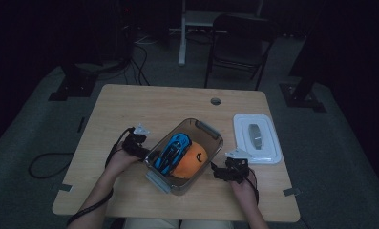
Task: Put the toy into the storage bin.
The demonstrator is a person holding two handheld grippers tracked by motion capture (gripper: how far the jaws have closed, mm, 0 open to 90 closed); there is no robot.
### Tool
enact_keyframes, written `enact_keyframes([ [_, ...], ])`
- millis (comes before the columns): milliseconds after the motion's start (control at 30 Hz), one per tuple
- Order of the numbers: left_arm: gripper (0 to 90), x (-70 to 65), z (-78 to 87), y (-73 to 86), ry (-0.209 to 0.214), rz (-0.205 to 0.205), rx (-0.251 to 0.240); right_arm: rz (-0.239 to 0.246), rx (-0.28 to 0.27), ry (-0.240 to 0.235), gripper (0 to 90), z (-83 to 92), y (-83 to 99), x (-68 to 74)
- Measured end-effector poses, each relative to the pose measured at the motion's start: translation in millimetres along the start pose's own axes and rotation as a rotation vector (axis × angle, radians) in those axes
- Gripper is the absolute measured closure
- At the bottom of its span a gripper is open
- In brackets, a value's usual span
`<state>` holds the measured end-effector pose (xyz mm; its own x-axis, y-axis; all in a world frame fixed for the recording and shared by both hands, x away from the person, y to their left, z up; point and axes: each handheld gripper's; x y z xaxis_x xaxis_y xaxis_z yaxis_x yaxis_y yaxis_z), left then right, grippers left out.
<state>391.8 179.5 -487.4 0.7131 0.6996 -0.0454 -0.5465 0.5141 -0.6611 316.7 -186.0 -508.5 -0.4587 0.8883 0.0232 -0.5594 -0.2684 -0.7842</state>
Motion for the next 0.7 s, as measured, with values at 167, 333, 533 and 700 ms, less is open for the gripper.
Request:
enact_keyframes([
  [167,9.2,-11.6,9.3,7.2,-0.023,-0.027,-0.010,0.015,0.007,-0.010,13.5,-5.1,-3.7,0.2],
  [333,9.3,-18.4,13.1,13.0,-0.014,-0.026,-0.018,0.045,0.005,-0.017,16.0,-11.8,-6.6,1.2],
  [533,9.3,-25.2,18.2,18.5,-0.022,-0.017,-0.040,0.026,-0.012,-0.052,17.4,-16.8,-7.5,-0.7],
  [700,9.3,-37.0,16.2,19.1,-0.023,-0.042,-0.033,0.042,-0.014,-0.092,13.3,-9.3,-7.2,-3.8],
])
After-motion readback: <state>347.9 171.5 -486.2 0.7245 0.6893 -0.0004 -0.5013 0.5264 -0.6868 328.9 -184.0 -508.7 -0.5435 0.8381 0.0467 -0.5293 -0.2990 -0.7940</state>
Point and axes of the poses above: each handheld gripper's, and its own axes: z roughly backward along the jaws, y roughly out of its underside, x roughly to its left, and after that the axes turned 1 degree about -z, right-handed
